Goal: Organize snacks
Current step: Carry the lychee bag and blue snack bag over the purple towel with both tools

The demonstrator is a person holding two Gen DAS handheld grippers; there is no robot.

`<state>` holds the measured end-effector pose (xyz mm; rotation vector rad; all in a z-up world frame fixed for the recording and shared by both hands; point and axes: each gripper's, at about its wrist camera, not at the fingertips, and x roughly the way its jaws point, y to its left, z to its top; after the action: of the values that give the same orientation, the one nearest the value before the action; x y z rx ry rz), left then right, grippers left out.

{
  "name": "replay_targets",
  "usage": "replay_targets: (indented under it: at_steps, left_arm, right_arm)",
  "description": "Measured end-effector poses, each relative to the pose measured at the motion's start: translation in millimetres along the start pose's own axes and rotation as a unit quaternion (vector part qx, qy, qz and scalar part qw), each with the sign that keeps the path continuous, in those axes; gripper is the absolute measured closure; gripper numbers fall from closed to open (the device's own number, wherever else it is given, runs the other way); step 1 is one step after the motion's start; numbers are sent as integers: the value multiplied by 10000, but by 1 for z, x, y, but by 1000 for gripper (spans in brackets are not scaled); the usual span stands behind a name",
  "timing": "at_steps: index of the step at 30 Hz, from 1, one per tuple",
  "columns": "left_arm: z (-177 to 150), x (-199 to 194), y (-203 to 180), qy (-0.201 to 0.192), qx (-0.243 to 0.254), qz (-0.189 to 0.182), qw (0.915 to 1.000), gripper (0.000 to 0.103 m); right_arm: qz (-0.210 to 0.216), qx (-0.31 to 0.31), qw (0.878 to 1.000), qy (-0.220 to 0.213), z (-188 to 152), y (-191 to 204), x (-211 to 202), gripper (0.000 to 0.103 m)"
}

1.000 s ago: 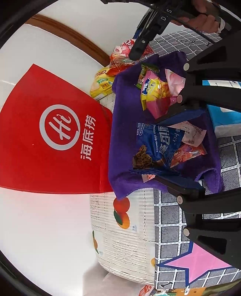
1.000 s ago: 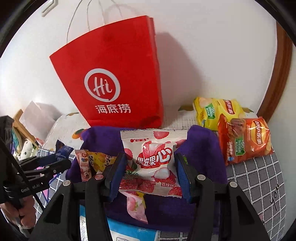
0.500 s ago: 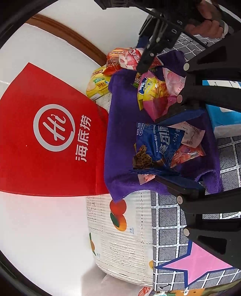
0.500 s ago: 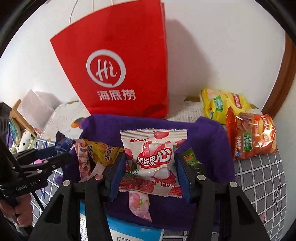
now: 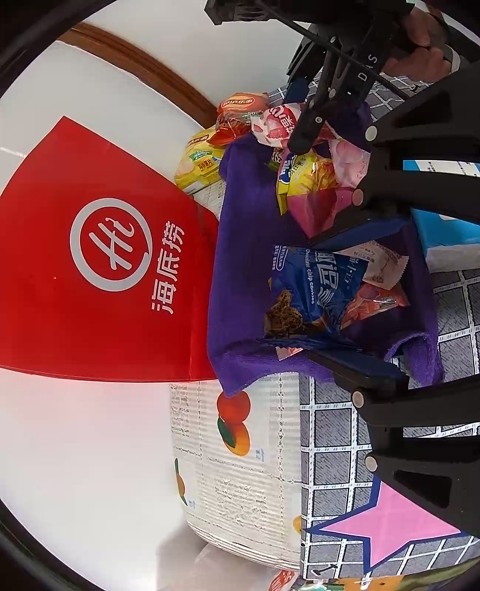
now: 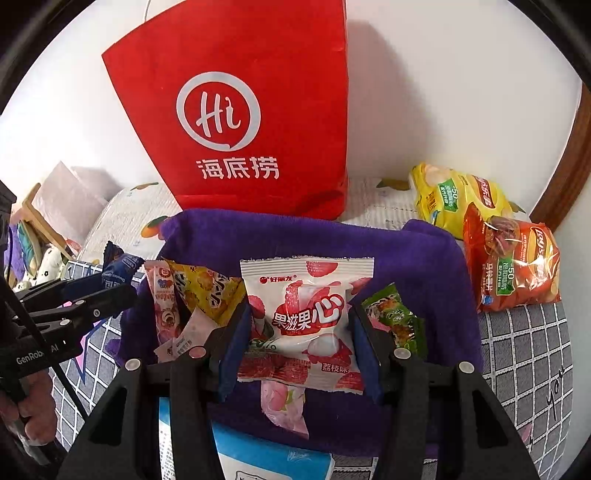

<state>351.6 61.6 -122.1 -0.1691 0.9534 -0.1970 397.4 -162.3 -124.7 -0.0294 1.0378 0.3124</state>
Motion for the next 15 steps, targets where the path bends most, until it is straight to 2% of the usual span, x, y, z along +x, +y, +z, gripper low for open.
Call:
replay_targets:
  at_steps: [9,15]
  left_arm:
    - [1,-1,1,3,-36,28,10000,53]
    - [2,-2,2,-25,-74,24,10000,53]
  right_arm:
    - [-21,-29,9998,177,-1,2,9,50]
    - [-36,80,9999,98,0,-4,3,49]
